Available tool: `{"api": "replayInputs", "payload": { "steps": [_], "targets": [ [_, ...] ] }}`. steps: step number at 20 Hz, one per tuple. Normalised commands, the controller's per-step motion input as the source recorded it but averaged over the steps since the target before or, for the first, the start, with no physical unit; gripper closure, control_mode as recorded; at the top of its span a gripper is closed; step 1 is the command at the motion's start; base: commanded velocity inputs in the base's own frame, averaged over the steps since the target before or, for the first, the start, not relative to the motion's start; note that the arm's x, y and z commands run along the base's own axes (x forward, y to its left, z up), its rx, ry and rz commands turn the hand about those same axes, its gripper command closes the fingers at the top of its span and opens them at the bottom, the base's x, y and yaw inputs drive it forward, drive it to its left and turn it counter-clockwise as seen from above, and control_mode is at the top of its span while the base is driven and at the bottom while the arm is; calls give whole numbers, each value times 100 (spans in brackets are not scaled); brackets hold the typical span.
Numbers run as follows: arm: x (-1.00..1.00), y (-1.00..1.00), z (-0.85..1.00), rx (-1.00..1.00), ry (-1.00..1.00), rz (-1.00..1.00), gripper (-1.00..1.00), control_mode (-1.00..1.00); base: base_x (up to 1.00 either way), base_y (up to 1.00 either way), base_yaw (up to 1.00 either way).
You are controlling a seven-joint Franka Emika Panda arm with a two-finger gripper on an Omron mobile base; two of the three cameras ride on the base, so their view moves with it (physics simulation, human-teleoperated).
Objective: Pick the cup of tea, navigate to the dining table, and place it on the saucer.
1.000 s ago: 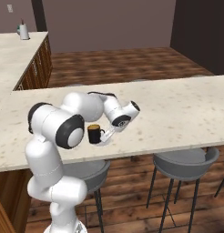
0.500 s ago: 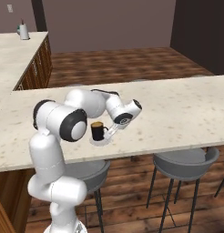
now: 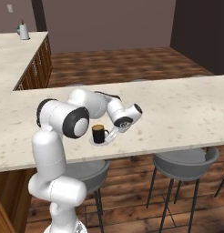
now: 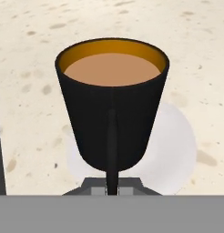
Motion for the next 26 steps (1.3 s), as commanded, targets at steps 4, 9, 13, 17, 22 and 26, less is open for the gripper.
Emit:
{"api": "replayInputs", "payload": {
  "steps": [4, 9, 13, 17, 22, 26],
  "targets": [
    [9, 0, -17, 0, -3, 0, 100, -100, 0, 0, 0],
    [18, 0, -7, 0, -3, 0, 100, -100, 0, 0, 0],
    [36, 0, 0, 0, -1, 0, 100, -100, 0, 0, 0],
    [22, 0, 0, 0, -2, 0, 100, -100, 0, 0, 0],
    [13, 0, 0, 0, -2, 0, 100, -100, 0, 0, 0],
    [0, 0, -4, 0, -1, 0, -100, -100, 0, 0, 0]
  ]
}}
